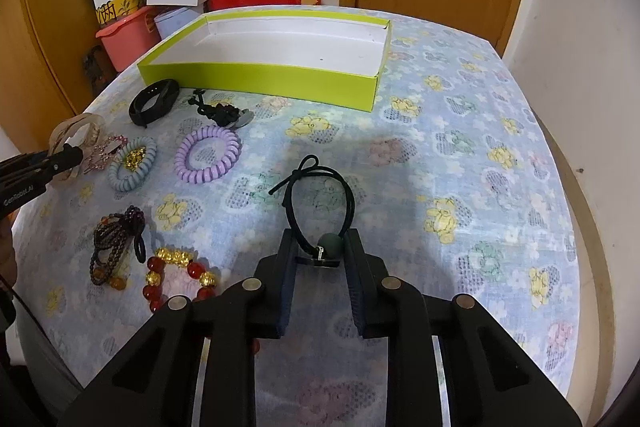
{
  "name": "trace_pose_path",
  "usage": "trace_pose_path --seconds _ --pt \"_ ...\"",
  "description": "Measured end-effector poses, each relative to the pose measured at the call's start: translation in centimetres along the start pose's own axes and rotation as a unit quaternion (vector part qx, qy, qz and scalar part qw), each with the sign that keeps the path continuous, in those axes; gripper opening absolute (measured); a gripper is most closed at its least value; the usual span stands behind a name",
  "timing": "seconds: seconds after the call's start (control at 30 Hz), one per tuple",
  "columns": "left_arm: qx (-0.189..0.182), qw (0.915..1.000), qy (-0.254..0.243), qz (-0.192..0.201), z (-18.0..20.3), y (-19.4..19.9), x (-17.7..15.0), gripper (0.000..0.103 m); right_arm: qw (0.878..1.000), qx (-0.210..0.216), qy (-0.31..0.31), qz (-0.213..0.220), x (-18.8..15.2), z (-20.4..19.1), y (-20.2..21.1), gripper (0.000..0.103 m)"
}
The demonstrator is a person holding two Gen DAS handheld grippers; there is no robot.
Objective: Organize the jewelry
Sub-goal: 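Grasp the green-bead hair tie with right tool while left grasps tan claw, then carry both items into the green box and open both tools to release them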
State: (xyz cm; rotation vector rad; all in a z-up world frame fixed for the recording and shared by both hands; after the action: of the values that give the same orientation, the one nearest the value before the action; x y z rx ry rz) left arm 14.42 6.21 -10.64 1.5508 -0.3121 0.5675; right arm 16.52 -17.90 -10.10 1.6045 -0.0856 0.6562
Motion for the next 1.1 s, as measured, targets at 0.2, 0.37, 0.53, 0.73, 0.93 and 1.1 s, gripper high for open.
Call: trace_pose_path --seconds 0.2,0.37,0.53,0.73,0.93,1.1 --pt "-0.011 0.9997 0.009 0.019 -0.5 1.9 0.2 0.029 1.000 0.008 -0.003 0.011 -0.5 -0.2 1.4 0.022" --pt "-0.025 0.9992 0.010 0.030 -0.1 3.9 0.2 0.029 1.000 0.011 0.000 0.021 -0.6 -0.5 2.8 0.021" --pt "-0.043 0.9984 0.004 0.036 0.8 5.4 0.4 0.029 0.999 0.021 -0.001 0.033 -0.5 -0.9 4.1 0.021" --pt "-0.061 0.9974 -0.001 0.039 2.0 5.9 1.6 0.029 0.998 0.034 0.000 0.050 0.9 -1.1 5.5 0.021" --pt "-0.070 0.9963 -0.020 0.046 3.7 5.8 4.5 0.029 0.997 0.039 0.006 0.072 4.2 -0.9 6.4 0.022" --pt "-0.069 0.9956 -0.036 0.051 5.0 4.7 7.9 0.029 0.996 0.042 0.010 0.080 7.6 -0.4 5.7 0.022"
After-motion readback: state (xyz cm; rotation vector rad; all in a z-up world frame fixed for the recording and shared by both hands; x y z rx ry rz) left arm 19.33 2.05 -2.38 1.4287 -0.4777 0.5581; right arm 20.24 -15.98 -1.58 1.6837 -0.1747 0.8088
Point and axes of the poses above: each gripper's, at about its wrist camera, not at the fingertips, and y roughly against the way its jaws point, z to its right, x to its top, the point moved 10 cm from there along -y, roughly the way its jaws point, and after that the axes turned 8 degrees about -z, right-handed, at the moved point
